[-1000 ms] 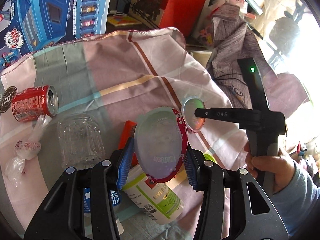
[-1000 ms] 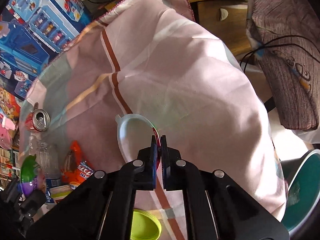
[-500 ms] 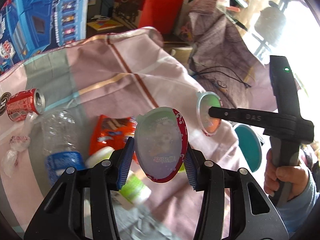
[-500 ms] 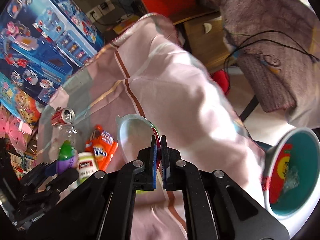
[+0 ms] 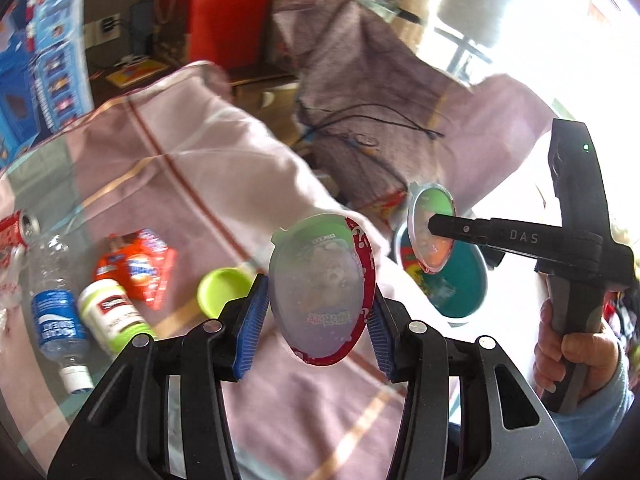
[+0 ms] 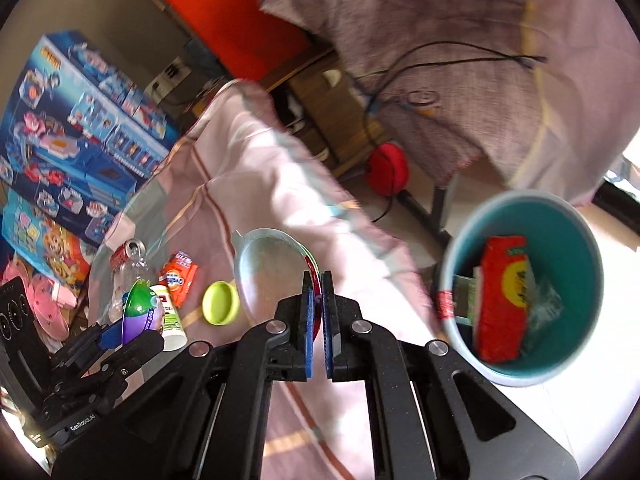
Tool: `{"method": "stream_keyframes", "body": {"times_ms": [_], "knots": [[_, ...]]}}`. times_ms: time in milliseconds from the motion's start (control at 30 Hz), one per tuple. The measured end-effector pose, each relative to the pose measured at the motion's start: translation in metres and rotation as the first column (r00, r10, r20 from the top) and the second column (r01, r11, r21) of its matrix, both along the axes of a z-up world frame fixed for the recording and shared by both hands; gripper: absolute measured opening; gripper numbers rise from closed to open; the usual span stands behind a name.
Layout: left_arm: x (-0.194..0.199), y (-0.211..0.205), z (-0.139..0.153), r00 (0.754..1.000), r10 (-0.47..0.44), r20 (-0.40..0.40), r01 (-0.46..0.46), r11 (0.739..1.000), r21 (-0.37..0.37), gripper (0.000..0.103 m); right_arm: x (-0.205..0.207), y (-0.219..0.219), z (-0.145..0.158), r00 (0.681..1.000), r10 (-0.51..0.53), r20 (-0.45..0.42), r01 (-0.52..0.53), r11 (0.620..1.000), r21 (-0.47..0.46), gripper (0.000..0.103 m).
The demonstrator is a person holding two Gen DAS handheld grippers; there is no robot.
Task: Collect trash
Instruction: 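Carry both lids over the teal bin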
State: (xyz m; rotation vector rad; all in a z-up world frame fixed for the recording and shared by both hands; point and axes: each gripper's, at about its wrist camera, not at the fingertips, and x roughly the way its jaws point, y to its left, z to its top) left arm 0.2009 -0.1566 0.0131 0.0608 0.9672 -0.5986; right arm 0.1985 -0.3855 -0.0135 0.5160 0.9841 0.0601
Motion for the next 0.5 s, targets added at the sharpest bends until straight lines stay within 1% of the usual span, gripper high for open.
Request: {"method": "stream_keyframes", "body": {"times_ms": [167, 267, 500], "knots": [[-0.013, -0.041, -0.002, 0.998, -0.056, -0.001, 0.056, 0.998, 0.019, 0.048, -0.023, -0.038, -0.003, 0.998, -0.056, 0.012, 0.056, 0.998, 0.026, 0.004], [-0.018, -0.066, -0.007, 0.996, -0.088, -0.012, 0.088, 0.996, 0.033, 0.048, -0.035, -0.058, -0.005, 0.996, -0.086, 0.019, 0.085, 0.996, 0.024, 0.004], [-0.033, -0.131, -0.019, 0.982, -0.187, -0.036, 0.190, 0.979, 0.077, 0.048, -0.062, -0.108, -0.016, 0.987, -0.160, 0.002, 0.160, 0.986, 0.040, 0.004]]}}
